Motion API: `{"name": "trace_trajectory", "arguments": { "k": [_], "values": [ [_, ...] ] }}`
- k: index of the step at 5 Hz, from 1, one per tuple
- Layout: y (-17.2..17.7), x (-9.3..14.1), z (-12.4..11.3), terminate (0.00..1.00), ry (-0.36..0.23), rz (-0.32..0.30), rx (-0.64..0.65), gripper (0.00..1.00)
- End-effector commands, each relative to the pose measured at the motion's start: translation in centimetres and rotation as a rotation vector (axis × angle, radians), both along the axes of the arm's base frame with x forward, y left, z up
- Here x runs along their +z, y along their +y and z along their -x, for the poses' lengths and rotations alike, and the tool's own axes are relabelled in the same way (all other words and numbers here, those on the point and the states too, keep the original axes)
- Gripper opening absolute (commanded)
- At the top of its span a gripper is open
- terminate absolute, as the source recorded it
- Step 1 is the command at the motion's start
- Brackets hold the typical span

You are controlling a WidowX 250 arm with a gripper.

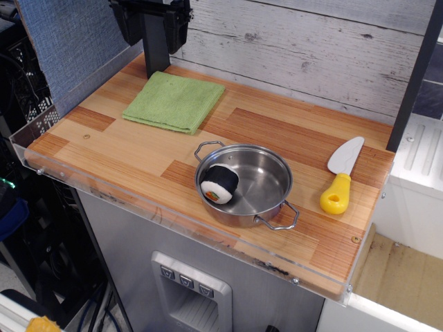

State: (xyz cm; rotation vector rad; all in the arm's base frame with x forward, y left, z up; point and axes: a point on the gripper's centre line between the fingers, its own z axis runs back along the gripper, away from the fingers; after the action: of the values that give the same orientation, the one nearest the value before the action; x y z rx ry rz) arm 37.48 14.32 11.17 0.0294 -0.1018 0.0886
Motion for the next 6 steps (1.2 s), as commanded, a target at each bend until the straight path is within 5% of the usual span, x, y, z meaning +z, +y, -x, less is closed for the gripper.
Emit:
{"name": "trace_trajectory", "arguments": {
  "k": [1, 4, 6],
  "values": [
    [0.0, 0.0, 0.0, 0.0, 0.0, 0.0, 0.0, 1.0],
    [-8.7, -1.7, 3.6, 0.0, -0.076, -0.023, -0.146, 1.0],
    [-12.0, -3.0, 5.4, 0.0, -0.076, -0.005, -0.255, 1.0]
  ]
}}
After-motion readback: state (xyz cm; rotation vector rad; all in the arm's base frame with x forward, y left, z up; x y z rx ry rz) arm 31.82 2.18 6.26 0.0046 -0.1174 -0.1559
